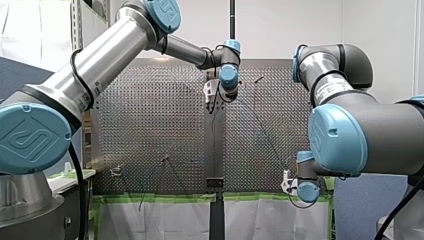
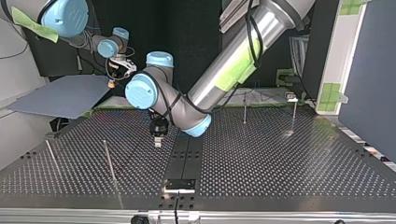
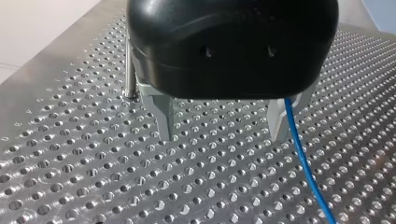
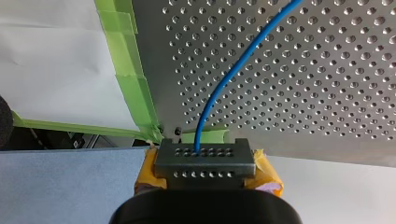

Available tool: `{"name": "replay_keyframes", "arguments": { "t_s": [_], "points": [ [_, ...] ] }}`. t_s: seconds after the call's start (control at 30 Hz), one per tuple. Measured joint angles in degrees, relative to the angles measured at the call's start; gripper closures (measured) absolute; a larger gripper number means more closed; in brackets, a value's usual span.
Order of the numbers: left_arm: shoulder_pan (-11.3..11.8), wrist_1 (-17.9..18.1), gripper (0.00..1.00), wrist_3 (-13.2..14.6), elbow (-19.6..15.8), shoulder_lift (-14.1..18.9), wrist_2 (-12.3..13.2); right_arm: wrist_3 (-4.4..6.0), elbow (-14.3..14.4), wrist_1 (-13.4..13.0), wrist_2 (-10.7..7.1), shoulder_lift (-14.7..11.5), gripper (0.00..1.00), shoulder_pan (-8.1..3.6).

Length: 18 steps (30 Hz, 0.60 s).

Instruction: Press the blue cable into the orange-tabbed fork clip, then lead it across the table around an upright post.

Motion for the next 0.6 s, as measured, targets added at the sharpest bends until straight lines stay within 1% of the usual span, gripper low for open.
{"name": "replay_keyframes", "arguments": {
  "t_s": [0.2, 0.33, 0.6],
  "points": [
    [-0.7, 0.1, 0.00, 0.4, 0.0, 1.8, 0.9, -0.13, 0.0, 0.0, 0.00, 0.0, 1.00, 0.12],
    [-1.1, 0.6, 0.00, 0.5, 0.0, 3.1, 2.1, -0.19, 0.0, 0.0, 0.00, 0.0, 1.00, 0.14],
    [-1.4, 0.6, 0.00, 1.3, 0.0, 3.5, 4.9, -0.28, -0.1, 0.1, 0.00, 0.0, 1.00, 0.16]
  ]
}}
